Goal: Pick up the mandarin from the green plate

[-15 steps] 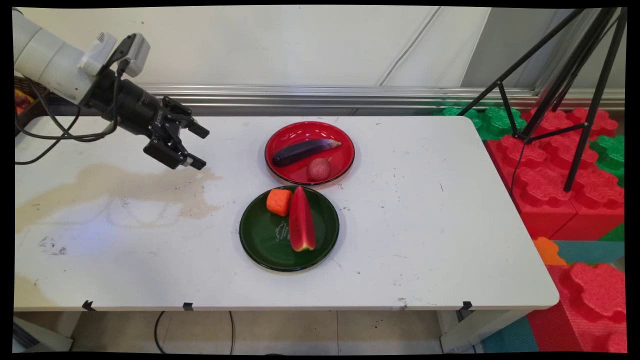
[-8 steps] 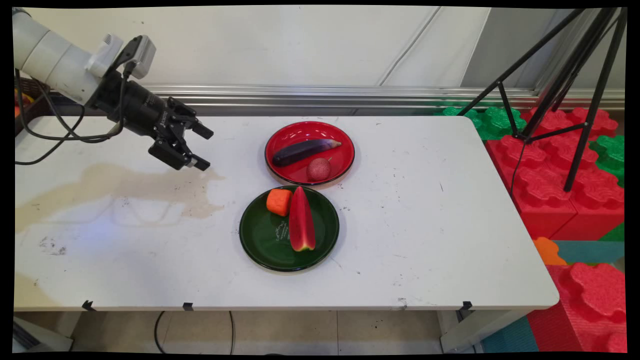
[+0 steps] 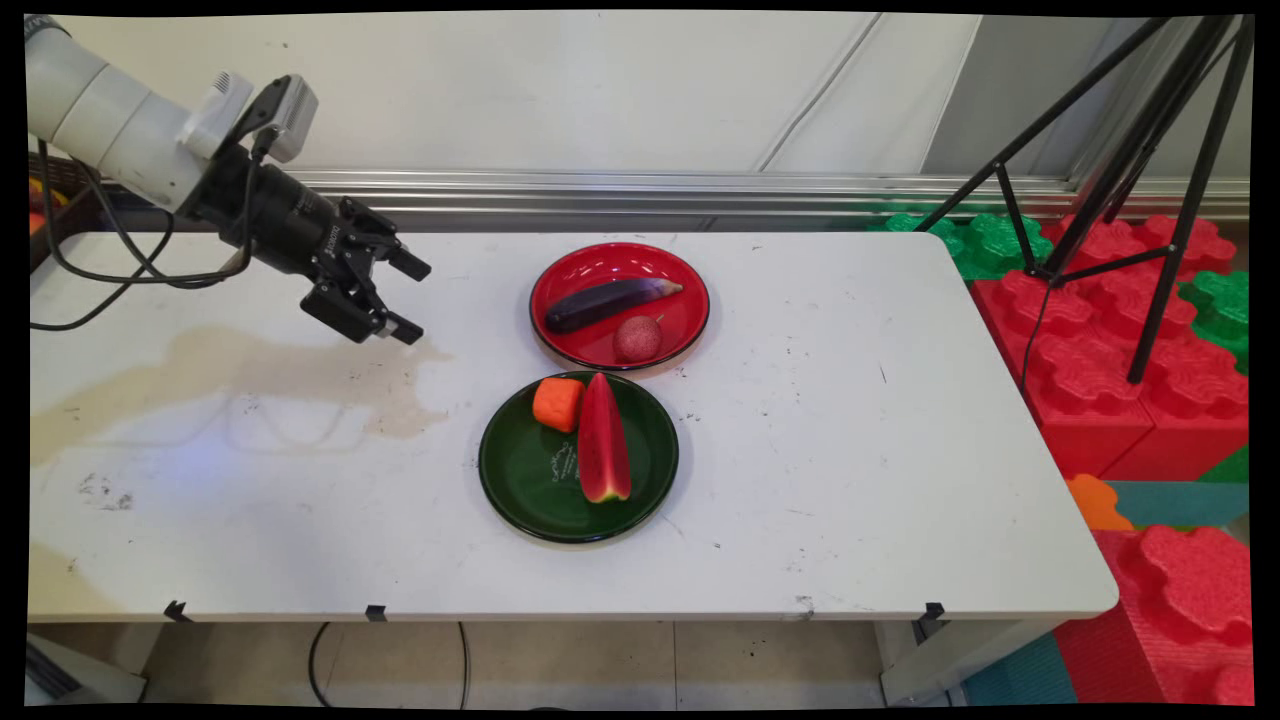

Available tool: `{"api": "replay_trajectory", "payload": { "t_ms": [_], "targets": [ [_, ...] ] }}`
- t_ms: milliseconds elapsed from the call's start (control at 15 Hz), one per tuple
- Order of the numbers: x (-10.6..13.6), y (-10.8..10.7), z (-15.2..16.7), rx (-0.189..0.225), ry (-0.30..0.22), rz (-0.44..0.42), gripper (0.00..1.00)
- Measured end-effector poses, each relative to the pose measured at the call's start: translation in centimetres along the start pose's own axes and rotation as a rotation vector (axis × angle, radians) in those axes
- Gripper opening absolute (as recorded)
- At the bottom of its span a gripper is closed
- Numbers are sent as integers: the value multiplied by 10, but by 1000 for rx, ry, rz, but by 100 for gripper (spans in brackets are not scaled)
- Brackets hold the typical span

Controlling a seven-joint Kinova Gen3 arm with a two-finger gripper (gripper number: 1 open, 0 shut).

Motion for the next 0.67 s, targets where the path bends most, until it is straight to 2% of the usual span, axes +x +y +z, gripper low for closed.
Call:
{"api": "replay_trajectory", "payload": {
  "t_ms": [667],
  "targets": [
    [8, 10, 24, -18, -14, 35, 100]
  ]
}}
